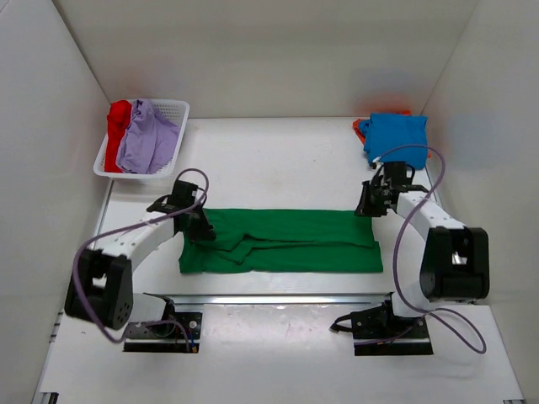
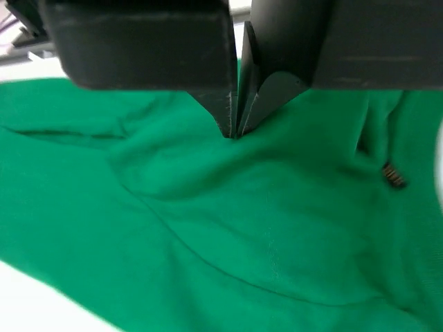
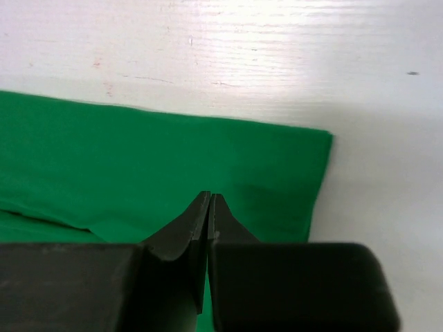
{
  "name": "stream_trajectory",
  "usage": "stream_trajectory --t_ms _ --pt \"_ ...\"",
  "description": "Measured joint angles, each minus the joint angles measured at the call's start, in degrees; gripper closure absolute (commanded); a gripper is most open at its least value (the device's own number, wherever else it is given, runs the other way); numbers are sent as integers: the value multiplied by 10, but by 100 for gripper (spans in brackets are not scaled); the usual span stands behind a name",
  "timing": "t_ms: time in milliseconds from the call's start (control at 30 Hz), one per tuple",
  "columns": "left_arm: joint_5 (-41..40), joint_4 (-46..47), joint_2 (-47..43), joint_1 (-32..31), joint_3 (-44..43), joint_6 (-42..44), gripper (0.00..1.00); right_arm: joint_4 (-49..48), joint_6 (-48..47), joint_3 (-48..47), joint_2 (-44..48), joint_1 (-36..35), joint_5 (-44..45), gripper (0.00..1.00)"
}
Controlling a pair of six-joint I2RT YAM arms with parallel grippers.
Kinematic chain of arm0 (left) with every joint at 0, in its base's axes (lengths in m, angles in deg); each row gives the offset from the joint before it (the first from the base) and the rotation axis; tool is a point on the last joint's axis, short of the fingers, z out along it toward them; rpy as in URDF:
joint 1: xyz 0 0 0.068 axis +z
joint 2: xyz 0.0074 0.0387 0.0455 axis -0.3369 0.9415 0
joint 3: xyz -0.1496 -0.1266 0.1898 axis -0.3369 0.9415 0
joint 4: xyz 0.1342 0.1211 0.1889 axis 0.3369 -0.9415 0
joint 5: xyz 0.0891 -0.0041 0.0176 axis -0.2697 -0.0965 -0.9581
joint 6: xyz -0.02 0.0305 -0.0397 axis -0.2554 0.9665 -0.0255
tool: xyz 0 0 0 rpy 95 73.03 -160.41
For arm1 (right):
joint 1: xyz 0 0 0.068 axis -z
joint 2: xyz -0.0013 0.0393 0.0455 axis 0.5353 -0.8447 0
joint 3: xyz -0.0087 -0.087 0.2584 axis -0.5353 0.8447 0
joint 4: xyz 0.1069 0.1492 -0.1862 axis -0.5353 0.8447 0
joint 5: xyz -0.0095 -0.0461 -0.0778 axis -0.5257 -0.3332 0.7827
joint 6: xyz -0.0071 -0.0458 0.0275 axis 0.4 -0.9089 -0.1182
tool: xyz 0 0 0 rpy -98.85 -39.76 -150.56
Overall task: Fold and stack the t-shirts
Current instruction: Rotate the tshirt 90 degrees
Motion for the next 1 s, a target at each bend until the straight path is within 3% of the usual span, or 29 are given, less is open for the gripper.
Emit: stream_trajectory --t_ms 167,333,533,733,867,933,1000 --pt "-7 50 111 -19 2 -21 85 1 9 -23 -78 -15 2 100" --pt "0 62 221 -20 -101 -31 86 21 38 -41 -122 -25 50 100" --pt "-5 7 445 -28 -405 -4 91 28 116 10 -77 -73 86 100" --pt "-4 -87 644 -55 -735 22 98 -22 241 105 0 -213 65 100" --pt "9 -165 781 -75 -981 27 99 -117 352 180 45 -297 44 100" --pt "24 -181 828 -78 -1063 24 99 -167 404 210 58 -340 46 100" --pt "37 -179 837 -81 -1073 18 99 -215 449 235 66 -379 58 100"
